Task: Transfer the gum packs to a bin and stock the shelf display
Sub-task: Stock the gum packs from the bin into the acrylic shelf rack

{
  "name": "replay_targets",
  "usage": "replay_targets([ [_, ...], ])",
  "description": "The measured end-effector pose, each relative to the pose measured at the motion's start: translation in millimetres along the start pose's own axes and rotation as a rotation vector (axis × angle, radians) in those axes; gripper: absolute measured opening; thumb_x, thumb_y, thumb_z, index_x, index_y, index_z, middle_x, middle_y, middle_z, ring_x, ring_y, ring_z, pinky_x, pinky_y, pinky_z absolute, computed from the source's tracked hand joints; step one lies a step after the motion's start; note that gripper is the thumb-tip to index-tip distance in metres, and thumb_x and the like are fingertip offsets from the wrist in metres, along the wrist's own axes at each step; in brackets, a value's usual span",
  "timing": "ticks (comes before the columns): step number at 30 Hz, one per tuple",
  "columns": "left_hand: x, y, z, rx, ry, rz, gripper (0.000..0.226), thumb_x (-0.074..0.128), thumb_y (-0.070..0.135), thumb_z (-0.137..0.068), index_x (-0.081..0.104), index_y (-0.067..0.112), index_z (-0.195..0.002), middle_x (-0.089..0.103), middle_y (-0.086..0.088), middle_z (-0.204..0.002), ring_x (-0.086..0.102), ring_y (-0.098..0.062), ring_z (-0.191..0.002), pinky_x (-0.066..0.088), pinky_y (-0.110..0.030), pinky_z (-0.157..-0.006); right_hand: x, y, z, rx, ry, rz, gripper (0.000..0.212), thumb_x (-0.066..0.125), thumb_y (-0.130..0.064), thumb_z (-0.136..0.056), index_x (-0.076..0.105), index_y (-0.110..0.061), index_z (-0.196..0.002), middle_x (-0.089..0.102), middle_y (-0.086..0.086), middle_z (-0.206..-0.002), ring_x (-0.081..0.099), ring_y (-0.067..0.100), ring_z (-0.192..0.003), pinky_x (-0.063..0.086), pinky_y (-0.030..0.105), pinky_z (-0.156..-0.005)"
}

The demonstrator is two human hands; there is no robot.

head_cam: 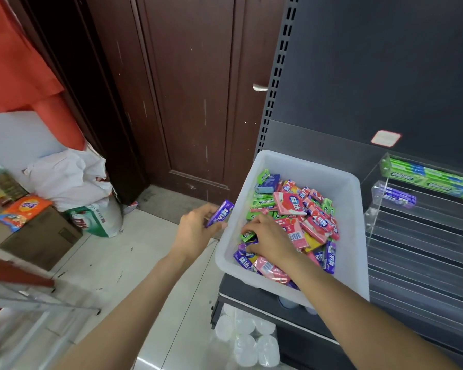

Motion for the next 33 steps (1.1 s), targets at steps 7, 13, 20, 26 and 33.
replay_targets([
  [7,4,-5,2,-0.022,-0.027,0.026,0.025,0.068,0.027,-0.082,0.061,0.015,-0.103,0.058,0.011,-0.085,0.055,0.002,-0.069,0.04,0.002,-0.054,1,0,3,-0.094,-0.066,0.039,0.039,0.072,-0.03,-0.08,0.062,-0.028,-0.117,0.049,-0.003,-0.12,0.044,0.014,-0.114,0.041,0.028,-0.095],
  [13,8,-6,1,-0.052,-0.045,0.072,0.029,0.07,0.027,-0.081,0.062,0.014,-0.105,0.06,0.007,-0.088,0.057,0.0,-0.071,0.043,0.0,-0.052,2,-1,5,-0.163,-0.103,0.091,0.029,0.071,-0.03,-0.081,0.067,-0.027,-0.109,0.05,-0.005,-0.116,0.047,0.013,-0.111,0.042,0.026,-0.091],
  [20,9,-6,0,-0.077,-0.05,0.082,0.033,0.069,0.029,-0.081,0.061,0.015,-0.109,0.06,0.008,-0.092,0.058,0.0,-0.073,0.043,-0.006,-0.057,-3,-4,2,-0.178,-0.117,0.217,0.036,0.065,-0.029,-0.086,0.062,-0.027,-0.122,0.047,-0.001,-0.116,0.046,0.015,-0.108,0.039,0.022,-0.083],
  [26,10,1,-5,-0.055,-0.046,0.065,0.03,0.07,0.03,-0.081,0.062,0.014,-0.105,0.061,0.009,-0.089,0.058,0.0,-0.07,0.044,-0.006,-0.056,-6,-1,0,-0.203,-0.076,0.283,0.026,0.066,-0.025,-0.085,0.062,-0.019,-0.11,0.046,-0.001,-0.114,0.046,0.014,-0.103,0.041,0.024,-0.08],
  [33,13,20,-15,-0.012,-0.092,0.082,0.025,0.07,0.031,-0.081,0.061,0.016,-0.099,0.063,0.011,-0.083,0.059,-0.002,-0.065,0.045,-0.01,-0.054,-30,23,11,0.099,0.13,-0.4,0.013,0.063,-0.014,-0.088,0.054,-0.016,-0.097,0.059,-0.006,-0.089,0.057,0.008,-0.081,0.048,0.02,-0.07],
])
Point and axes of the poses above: each hand's wrist, its own z-axis away from the middle knuckle, its own x-axis out of the palm, y = z × x, the point moved 4 cm from there along -z, towards the middle knuckle
